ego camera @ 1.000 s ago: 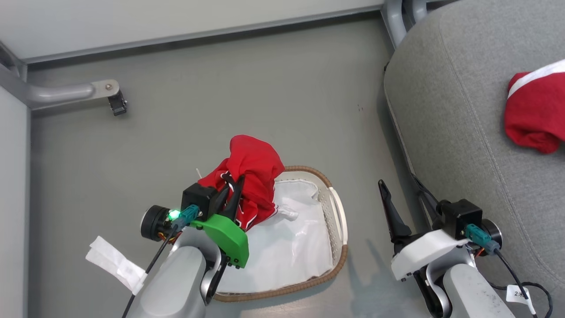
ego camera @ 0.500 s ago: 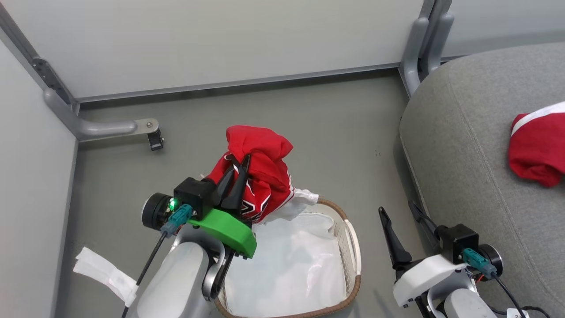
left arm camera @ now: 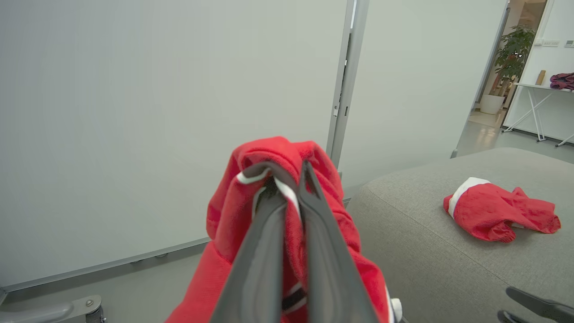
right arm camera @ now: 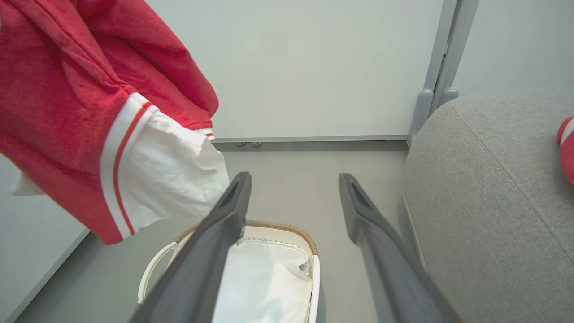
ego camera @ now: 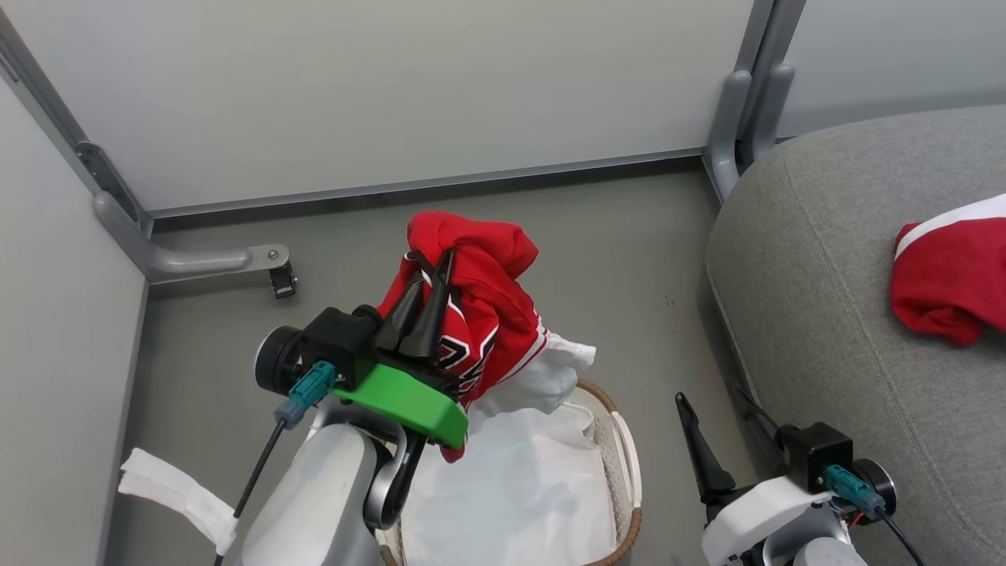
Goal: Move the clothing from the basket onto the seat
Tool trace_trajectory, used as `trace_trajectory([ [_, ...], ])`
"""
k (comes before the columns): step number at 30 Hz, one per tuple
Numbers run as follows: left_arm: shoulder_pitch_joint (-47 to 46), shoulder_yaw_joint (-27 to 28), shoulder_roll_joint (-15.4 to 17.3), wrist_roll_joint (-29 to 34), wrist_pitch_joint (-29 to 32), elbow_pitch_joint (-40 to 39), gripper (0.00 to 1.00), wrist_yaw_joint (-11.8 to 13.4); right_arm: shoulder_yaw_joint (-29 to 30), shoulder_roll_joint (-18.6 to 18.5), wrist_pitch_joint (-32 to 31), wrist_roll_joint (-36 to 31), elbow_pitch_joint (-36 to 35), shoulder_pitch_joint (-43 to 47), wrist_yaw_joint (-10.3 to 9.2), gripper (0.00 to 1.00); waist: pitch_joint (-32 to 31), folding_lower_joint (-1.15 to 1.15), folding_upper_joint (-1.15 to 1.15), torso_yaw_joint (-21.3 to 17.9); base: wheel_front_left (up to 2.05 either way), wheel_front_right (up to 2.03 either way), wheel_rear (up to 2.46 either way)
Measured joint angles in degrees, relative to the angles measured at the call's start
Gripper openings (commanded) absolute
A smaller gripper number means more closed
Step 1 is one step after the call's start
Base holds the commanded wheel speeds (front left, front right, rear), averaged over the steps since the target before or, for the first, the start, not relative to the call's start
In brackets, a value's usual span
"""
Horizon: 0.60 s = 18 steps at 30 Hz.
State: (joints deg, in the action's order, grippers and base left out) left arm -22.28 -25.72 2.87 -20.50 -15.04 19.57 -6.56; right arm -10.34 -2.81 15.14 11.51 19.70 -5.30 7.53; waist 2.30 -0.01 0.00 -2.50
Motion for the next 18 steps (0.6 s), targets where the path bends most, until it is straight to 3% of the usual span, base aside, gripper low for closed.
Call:
trace_trajectory([
  [5,-0.1,-0.38,-0.01,-0.09,0.0,-1.42,0.0,0.05,-3.03,-0.01,0.0,0.93,-2.15,-0.67,0.0,1.0,0.8,0.0,0.0,-0.19,0.0,0.0,0.0],
  [9,-0.43,-0.89,-0.01,-0.01,0.0,-2.2,0.0,0.05,-10.89,0.0,0.01,1.09,-1.92,-5.95,0.0,1.0,1.96,0.0,0.0,-0.2,0.0,0.0,0.0],
  [18,-1.25,-3.28,-0.01,0.53,0.0,-1.58,0.0,0.03,-26.33,-0.74,0.01,4.54,8.02,-20.78,0.0,1.0,3.19,0.0,0.0,1.01,0.0,0.0,0.0],
])
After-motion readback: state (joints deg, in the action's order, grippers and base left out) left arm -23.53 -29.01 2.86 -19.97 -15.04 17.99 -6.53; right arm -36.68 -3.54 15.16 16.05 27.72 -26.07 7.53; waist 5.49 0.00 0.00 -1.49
